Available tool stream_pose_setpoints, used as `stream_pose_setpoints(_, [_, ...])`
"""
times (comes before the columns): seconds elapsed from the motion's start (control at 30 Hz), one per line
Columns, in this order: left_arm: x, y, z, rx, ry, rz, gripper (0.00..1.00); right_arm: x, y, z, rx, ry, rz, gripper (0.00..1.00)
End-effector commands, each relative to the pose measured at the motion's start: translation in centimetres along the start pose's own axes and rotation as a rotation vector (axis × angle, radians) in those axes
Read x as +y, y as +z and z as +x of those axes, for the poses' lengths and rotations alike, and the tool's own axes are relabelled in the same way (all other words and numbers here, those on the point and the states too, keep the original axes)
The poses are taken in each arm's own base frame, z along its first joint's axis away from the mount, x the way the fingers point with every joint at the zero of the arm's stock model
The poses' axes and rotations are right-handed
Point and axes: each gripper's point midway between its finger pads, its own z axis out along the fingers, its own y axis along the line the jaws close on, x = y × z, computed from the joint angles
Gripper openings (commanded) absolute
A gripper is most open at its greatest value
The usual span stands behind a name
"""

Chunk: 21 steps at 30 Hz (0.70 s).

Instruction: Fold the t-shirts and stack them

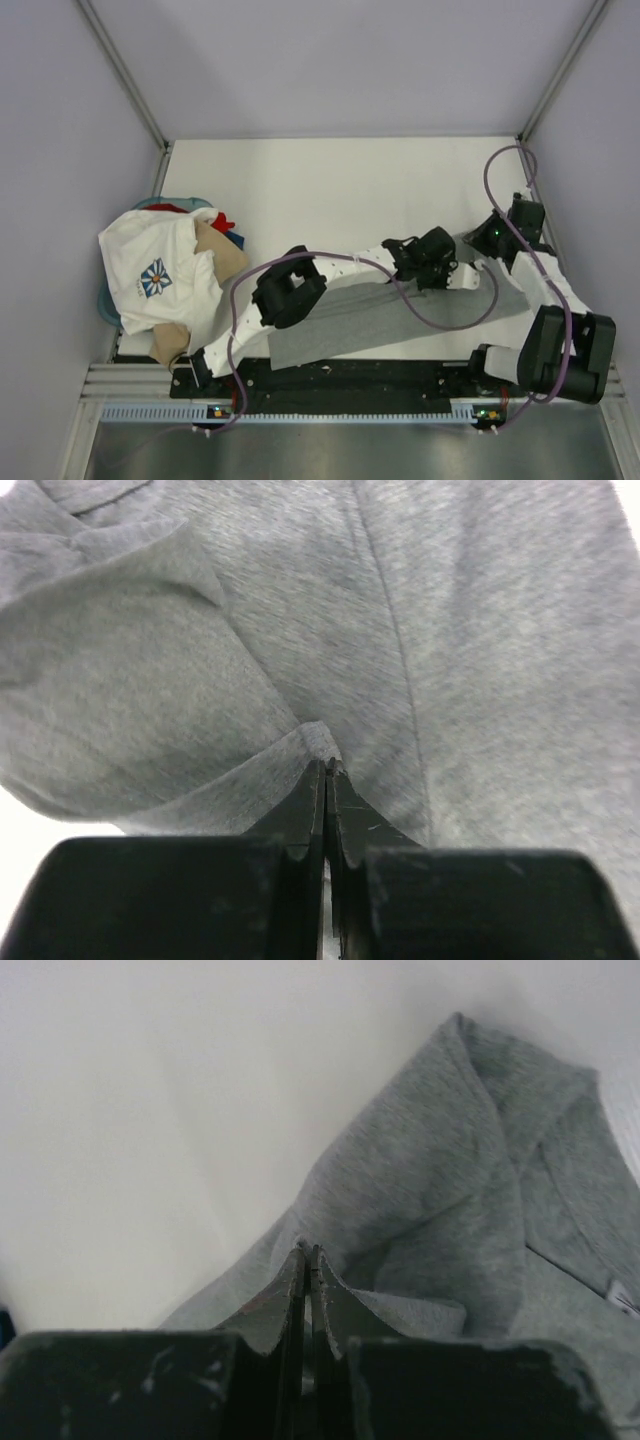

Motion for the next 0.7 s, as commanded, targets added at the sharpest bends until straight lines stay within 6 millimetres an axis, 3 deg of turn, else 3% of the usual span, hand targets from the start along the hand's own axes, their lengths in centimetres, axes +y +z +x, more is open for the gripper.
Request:
stream_pose_setpoints(0.0, [0.4,-5.0,-4.9,-0.154,-0.084,0.113,0.0,-3.7,-2.2,0.5,-0.071,0.005,0.15,0.0])
stream_pose_setpoints(0.17, [-1.0,-6.0,-4.9,-0.201,-0.134,0.217,0.0,-7.1,-4.3,1.8,-0.108,0.045,0.274,0.0])
stream_pose_setpoints(0.37, [-2.0,-8.0,-5.8,-0.263,-0.172,0.336,0.0,-9.2,-5.7,3.0,-0.122,0.107,0.345,0.0])
stream_pose_setpoints(0.53, [-4.9,-8.5,-4.4,-0.27,-0.139,0.457,0.0,-10.0,-5.8,5.6,-0.107,0.219,0.361,0.0])
stream_pose_setpoints(0.67, [-5.5,-8.3,-3.9,-0.285,-0.133,0.483,0.0,-12.2,-6.9,6.7,-0.162,0.319,0.478,0.0])
